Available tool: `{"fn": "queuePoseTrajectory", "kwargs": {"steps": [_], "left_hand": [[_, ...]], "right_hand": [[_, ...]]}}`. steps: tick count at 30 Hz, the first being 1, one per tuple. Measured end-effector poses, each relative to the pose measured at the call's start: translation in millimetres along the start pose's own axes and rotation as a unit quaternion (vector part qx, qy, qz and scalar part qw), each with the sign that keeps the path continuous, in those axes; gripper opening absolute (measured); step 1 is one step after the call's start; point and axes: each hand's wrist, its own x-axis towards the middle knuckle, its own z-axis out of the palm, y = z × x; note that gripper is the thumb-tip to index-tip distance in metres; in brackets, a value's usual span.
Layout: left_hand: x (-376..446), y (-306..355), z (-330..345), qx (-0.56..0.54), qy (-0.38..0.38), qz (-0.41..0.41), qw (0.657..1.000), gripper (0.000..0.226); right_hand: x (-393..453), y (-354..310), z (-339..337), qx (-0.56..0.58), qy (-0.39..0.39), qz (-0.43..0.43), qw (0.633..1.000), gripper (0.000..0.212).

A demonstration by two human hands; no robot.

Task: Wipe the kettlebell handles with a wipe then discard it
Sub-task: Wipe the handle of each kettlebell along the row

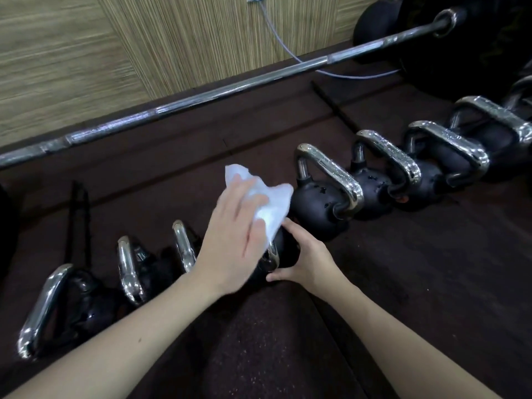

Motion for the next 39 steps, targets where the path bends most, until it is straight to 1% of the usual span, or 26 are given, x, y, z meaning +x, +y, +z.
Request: {"fn": "queuePoseTrajectory", "kwargs": {"steps": [2,4,6,8,9,11,13,14,17,19,20,22,24,26,28,30,32,34,35,37,39], "left_hand": [[-4.8,7.6,2.8,0.116,-0.030,0.103,0.987,0.033],[-2.6,11.0,3.4,0.187,-0.038,0.196,0.962,0.023],[7.6,9.8,0.0,0.208,-0.046,0.255,0.943,0.021],[22.1,6.8,-4.7,0.198,-0.068,0.278,0.937,0.022],[30.1,5.9,-7.4,0.188,-0.084,0.274,0.940,0.023],[45.6,3.7,-13.3,0.182,-0.120,0.235,0.947,0.027],[61.2,-2.2,-20.3,0.176,-0.158,0.166,0.957,0.031],[67.7,-5.7,-23.9,0.157,-0.170,0.121,0.965,0.032],[78.4,-22.0,-28.7,0.032,-0.161,-0.031,0.986,0.037],[77.3,-31.3,-29.3,-0.057,-0.136,-0.140,0.979,0.032],[75.7,-35.1,-29.0,-0.093,-0.128,-0.180,0.971,0.026],[74.7,-42.6,-30.7,-0.121,-0.126,-0.222,0.959,0.022],[80.5,-47.2,-32.5,-0.125,-0.120,-0.239,0.955,0.025],[90.5,-46.2,-34.7,-0.094,-0.106,-0.236,0.961,0.031],[101.1,-41.3,-35.9,-0.061,-0.091,-0.226,0.968,0.032],[112.6,-36.3,-34.1,-0.064,-0.059,-0.219,0.972,0.029],[127.8,-28.9,-30.4,-0.079,-0.011,-0.210,0.975,0.027],[144.7,-18.5,-25.3,-0.085,0.033,-0.192,0.977,0.027],[153.0,-12.2,-22.1,-0.089,0.045,-0.182,0.978,0.027],[166.4,0.2,-12.6,-0.092,0.044,-0.158,0.982,0.026],[176.3,7.3,1.0,-0.078,0.012,-0.129,0.988,0.024]], "right_hand": [[-0.5,1.6,2.0,-0.007,0.006,-0.007,1.000,0.121],[-1.0,2.7,4.2,-0.018,0.011,-0.011,1.000,0.118],[0.0,5.0,4.8,-0.026,0.003,-0.015,1.000,0.117],[1.4,4.1,3.0,-0.023,-0.005,-0.005,1.000,0.123],[2.1,3.0,2.1,-0.021,-0.007,0.001,1.000,0.126],[2.0,3.1,1.8,-0.028,-0.005,0.007,1.000,0.129],[0.1,3.8,2.4,-0.026,-0.005,0.009,1.000,0.128],[-0.6,3.8,2.5,-0.020,-0.006,0.009,1.000,0.128],[-4.0,0.8,-0.1,0.000,-0.005,0.013,1.000,0.127],[-8.0,-1.2,-6.7,0.003,0.002,0.015,1.000,0.123],[-10.6,0.1,-12.3,0.002,0.009,0.020,1.000,0.121],[-16.6,4.5,-24.5,-0.009,0.025,0.028,0.999,0.112],[-22.0,13.8,-38.8,-0.025,0.053,0.032,0.998,0.100],[-24.0,23.9,-52.9,-0.025,0.101,0.040,0.994,0.090],[-21.5,29.7,-66.5,-0.019,0.145,0.056,0.988,0.081],[-16.3,32.8,-78.0,-0.031,0.171,0.056,0.983,0.073],[-10.4,34.9,-86.1,-0.032,0.189,0.055,0.980,0.071],[-3.2,37.7,-92.2,-0.018,0.203,0.058,0.977,0.074],[1.2,39.6,-95.2,-0.009,0.205,0.060,0.977,0.079],[11.1,43.8,-100.2,0.007,0.194,0.069,0.979,0.096],[20.5,45.9,-103.7,0.002,0.168,0.076,0.983,0.110]]}}
